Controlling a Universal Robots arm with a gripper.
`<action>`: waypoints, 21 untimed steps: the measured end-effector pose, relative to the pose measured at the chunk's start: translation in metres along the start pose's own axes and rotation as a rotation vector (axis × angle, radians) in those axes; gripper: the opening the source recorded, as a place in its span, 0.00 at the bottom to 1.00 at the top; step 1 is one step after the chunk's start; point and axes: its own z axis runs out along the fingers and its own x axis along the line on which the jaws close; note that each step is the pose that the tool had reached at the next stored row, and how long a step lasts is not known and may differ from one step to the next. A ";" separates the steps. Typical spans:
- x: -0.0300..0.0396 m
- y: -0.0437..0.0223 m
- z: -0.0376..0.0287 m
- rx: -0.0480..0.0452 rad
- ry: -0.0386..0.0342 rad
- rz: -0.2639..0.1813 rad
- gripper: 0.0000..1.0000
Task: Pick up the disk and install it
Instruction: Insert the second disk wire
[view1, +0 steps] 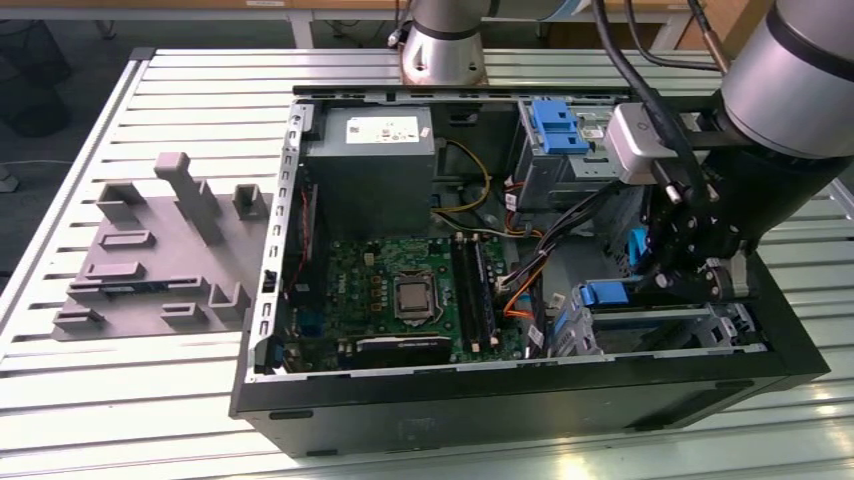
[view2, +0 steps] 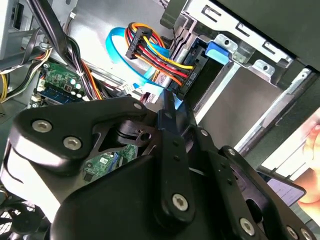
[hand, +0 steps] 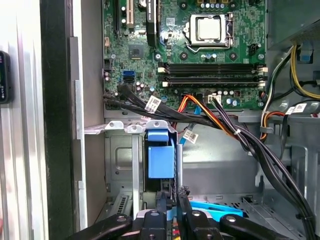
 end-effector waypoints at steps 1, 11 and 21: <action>-0.0001 -0.0001 -0.0025 0.0000 0.0002 0.000 0.24; -0.0004 -0.0004 -0.0132 -0.0003 -0.0001 0.000 0.11; -0.0004 -0.0004 -0.0133 -0.0004 0.0002 0.000 0.11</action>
